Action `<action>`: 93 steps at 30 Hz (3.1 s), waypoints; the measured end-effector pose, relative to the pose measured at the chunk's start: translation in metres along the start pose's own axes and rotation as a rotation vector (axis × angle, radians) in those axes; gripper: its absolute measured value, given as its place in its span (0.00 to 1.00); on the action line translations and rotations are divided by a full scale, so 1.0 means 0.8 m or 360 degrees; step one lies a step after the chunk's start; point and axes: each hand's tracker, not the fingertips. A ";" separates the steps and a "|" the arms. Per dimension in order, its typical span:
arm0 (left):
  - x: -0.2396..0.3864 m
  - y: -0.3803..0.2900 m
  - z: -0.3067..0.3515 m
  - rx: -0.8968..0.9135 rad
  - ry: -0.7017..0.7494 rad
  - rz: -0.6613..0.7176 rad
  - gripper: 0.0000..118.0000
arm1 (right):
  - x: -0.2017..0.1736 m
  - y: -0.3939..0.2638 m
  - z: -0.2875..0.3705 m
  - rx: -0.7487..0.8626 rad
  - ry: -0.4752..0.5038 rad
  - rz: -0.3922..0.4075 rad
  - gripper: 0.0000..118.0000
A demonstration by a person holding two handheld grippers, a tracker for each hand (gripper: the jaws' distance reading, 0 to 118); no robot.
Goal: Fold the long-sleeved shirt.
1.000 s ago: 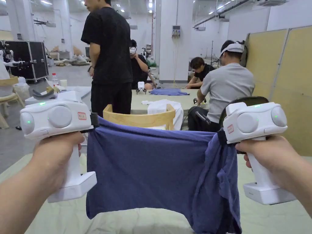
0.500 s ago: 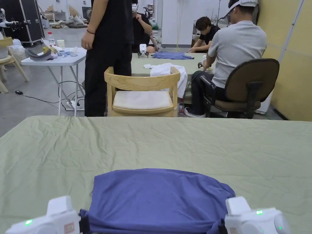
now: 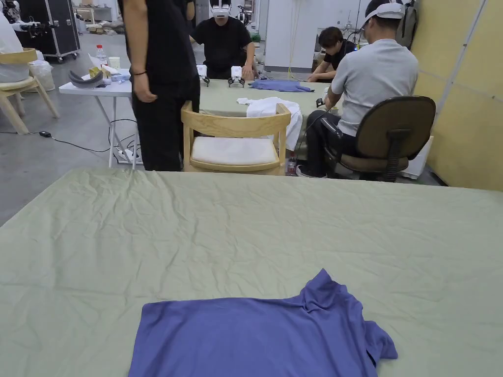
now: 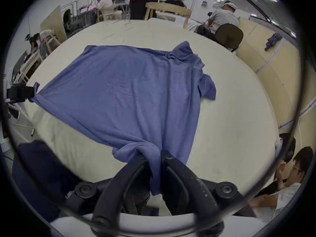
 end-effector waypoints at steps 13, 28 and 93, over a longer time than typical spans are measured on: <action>0.007 -0.023 0.081 0.0208 -0.0001 -0.0041 0.94 | 0.003 -0.045 0.072 0.0371 -0.0063 -0.0249 0.95; 0.044 0.099 0.000 0.0148 -0.0057 -0.0108 0.00 | 0.030 -0.019 0.091 0.0547 0.0053 -0.0594 0.03; 0.109 0.493 0.253 0.0963 -0.0402 0.0090 0.00 | 0.231 0.292 0.401 0.1260 -0.0276 -0.0519 0.07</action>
